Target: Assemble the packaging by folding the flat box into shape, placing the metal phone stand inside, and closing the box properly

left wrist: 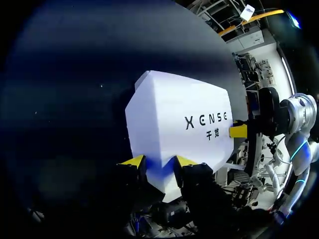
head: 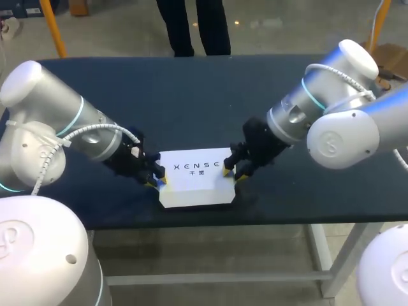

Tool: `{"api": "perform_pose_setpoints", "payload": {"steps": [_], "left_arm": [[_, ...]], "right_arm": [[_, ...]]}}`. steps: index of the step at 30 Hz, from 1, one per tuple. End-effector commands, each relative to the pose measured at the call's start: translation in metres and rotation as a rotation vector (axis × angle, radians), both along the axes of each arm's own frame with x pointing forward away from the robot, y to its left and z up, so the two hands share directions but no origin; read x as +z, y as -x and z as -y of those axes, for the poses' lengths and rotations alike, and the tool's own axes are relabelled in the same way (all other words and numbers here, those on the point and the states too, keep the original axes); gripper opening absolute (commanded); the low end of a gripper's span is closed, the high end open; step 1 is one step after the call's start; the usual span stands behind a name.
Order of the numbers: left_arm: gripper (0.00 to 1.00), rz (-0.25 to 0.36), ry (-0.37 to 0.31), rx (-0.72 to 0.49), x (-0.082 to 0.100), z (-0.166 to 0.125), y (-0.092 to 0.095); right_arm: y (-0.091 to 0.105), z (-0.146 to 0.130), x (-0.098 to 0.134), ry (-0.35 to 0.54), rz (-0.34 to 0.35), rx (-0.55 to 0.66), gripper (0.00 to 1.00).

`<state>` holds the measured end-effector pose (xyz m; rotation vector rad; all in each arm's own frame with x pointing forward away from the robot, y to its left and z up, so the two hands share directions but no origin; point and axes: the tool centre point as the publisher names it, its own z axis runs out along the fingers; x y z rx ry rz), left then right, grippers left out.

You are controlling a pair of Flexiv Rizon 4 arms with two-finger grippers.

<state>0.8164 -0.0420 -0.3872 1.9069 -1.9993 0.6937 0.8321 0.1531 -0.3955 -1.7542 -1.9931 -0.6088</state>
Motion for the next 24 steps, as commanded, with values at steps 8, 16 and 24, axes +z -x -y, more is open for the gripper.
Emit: {"api": "perform_pose_setpoints", "payload": {"steps": [8,16,24], "left_arm": [[0.43,-0.003,0.052,-0.022,-0.0233,-0.0011,-0.0105],[0.45,-0.011,0.085,-0.026,-0.0262,-0.002,-0.0142],[0.48,-0.013,0.115,-0.026,-0.0268,-0.0011,-0.0172]], "right_arm": [[-0.0074,-0.0004,-0.0074,-0.029,-0.038,0.027,0.5],[-0.0079,-0.0012,-0.008,-0.033,-0.043,0.029,0.51],[-0.008,-0.0019,-0.0082,-0.042,-0.046,0.028,0.53]]}}
